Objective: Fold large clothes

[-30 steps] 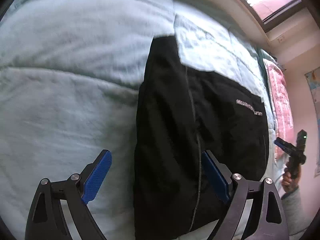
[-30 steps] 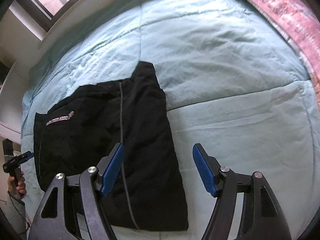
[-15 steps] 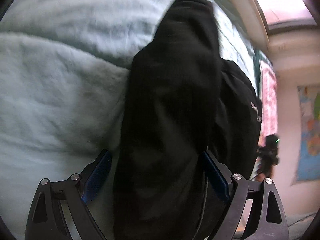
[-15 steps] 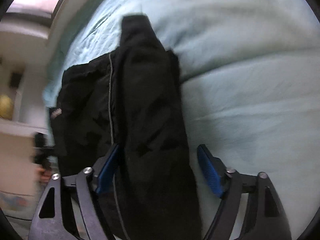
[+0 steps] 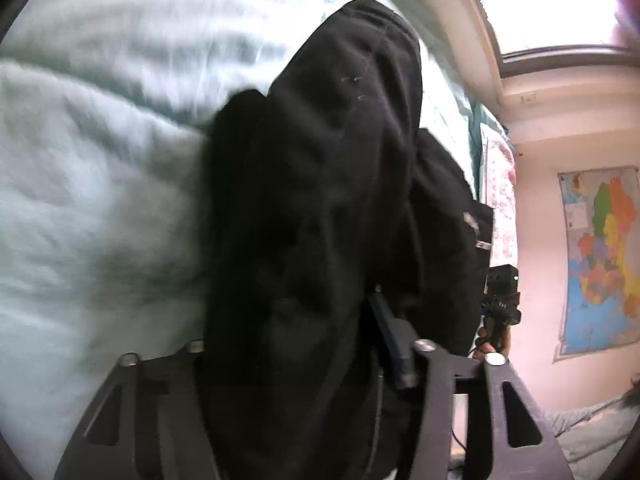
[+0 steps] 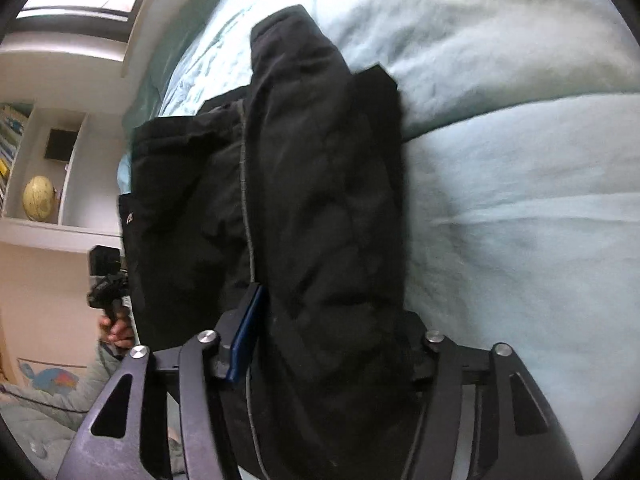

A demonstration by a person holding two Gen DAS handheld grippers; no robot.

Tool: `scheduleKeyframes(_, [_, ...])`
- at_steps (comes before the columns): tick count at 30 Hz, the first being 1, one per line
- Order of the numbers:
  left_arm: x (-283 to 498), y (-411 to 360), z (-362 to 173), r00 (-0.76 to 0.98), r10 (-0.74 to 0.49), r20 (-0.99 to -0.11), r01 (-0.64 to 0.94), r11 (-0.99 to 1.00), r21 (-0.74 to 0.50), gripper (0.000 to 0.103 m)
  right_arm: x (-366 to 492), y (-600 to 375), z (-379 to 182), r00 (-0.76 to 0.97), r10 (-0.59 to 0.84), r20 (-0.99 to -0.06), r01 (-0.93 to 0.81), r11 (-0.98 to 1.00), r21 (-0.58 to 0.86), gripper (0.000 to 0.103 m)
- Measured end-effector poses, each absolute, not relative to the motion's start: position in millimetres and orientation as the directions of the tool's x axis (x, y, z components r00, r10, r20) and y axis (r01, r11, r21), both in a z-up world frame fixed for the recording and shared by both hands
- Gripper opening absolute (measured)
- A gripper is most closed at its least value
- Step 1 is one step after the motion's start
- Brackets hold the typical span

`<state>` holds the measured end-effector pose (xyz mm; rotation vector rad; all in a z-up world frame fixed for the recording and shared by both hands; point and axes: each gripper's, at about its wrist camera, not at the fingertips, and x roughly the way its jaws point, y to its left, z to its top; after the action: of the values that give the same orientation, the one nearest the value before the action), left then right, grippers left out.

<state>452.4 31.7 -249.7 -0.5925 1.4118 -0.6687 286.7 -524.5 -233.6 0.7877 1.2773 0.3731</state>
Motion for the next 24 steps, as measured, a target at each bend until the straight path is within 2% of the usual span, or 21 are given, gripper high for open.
scheduleKeyframes(2, [451, 27, -262, 0.04, -0.732, -0.681, -0.006, 0.681, -0.732, 0.064, 295, -522, -237, 0.274, 0.667, -0.693, 0.187, 0.67, 0.718, 0.064])
scheduleKeyframes(3, [448, 27, -258, 0.055, -0.725, -0.687, -0.002, 0.688, -0.726, 0.06, 297, -520, -236, 0.276, 0.664, -0.695, 0.194, 0.67, 0.717, 0.063])
scheduleKeyframes(4, [442, 25, -249, 0.081, -0.711, -0.699, 0.025, 0.702, -0.712, 0.049, 296, -518, -229, 0.283, 0.652, -0.704, 0.185, 0.683, 0.707, 0.055])
scheduleKeyframes(7, [414, 20, -212, 0.158, -0.72, -0.676, 0.086, 0.692, -0.717, 0.036, 283, -503, -195, 0.331, 0.606, -0.723, 0.127, 0.731, 0.671, 0.043])
scheduleKeyframes(11, [379, 8, -159, 0.222, -0.764, -0.606, 0.157, 0.642, -0.751, 0.035, 260, -485, -147, 0.414, 0.585, -0.697, 0.05, 0.75, 0.659, 0.039])
scheduleKeyframes(16, [315, -17, -87, 0.267, -0.785, -0.559, 0.29, 0.618, -0.731, 0.035, 218, -472, -102, 0.49, 0.651, -0.581, -0.022, 0.675, 0.738, 0.039])
scheduleKeyframes(20, [270, 4, -53, 0.285, -0.791, -0.541, 0.339, 0.612, -0.715, 0.035, 185, -457, -74, 0.519, 0.645, -0.56, -0.068, 0.684, 0.726, 0.039])
scheduleKeyframes(24, [241, 29, -49, 0.265, -0.802, -0.535, 0.321, 0.596, -0.736, 0.035, 162, -447, -68, 0.525, 0.638, -0.563, -0.05, 0.684, 0.728, 0.039])
